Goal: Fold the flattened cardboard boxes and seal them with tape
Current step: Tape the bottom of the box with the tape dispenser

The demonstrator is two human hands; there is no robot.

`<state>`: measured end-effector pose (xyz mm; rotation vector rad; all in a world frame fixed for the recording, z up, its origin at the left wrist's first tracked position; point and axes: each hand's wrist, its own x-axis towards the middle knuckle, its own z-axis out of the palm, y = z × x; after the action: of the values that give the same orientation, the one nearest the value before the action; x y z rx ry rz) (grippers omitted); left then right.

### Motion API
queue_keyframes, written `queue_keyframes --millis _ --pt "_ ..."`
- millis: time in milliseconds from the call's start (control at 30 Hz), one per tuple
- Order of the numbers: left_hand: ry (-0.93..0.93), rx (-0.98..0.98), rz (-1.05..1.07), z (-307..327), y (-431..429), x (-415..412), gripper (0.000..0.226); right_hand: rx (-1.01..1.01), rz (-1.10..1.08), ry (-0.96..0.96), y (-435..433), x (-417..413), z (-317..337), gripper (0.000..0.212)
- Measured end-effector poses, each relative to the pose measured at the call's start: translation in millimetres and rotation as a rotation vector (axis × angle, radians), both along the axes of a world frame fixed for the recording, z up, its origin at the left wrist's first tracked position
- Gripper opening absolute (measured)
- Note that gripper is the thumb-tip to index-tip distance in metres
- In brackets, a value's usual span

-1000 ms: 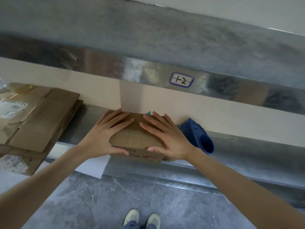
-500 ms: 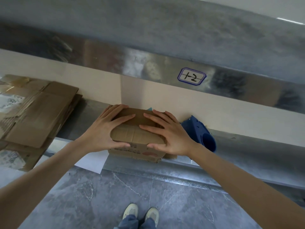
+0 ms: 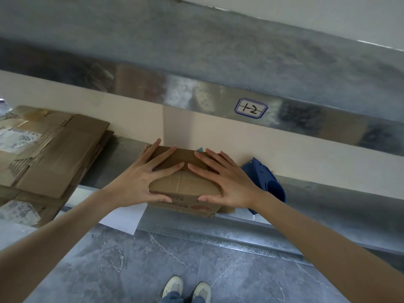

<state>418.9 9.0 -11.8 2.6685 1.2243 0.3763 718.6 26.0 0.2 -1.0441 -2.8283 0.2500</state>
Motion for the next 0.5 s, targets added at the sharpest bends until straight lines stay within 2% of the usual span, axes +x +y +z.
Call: queue_keyframes --millis 167,300,400,500 --pt "-0.01 -0.022 -0.014 0.5 2.3 -1.7 0.079 -0.019 0.01 0.0 1.3 -2.0 2.5 0.061" --pt "-0.057 -0.011 0.015 -1.3 1.2 -0.3 0.079 -0.007 -0.026 0.053 -0.8 -1.8 1.0 0.068" --pt "-0.249 -0.032 0.101 -6.7 -2.8 4.2 0.085 -0.044 -0.105 0.207 -5.0 -1.2 -4.3 0.079" --pt "-0.438 -0.124 0.208 -10.8 -5.8 8.0 0.091 -0.099 -0.154 0.381 -7.0 -3.0 -13.6 0.075"
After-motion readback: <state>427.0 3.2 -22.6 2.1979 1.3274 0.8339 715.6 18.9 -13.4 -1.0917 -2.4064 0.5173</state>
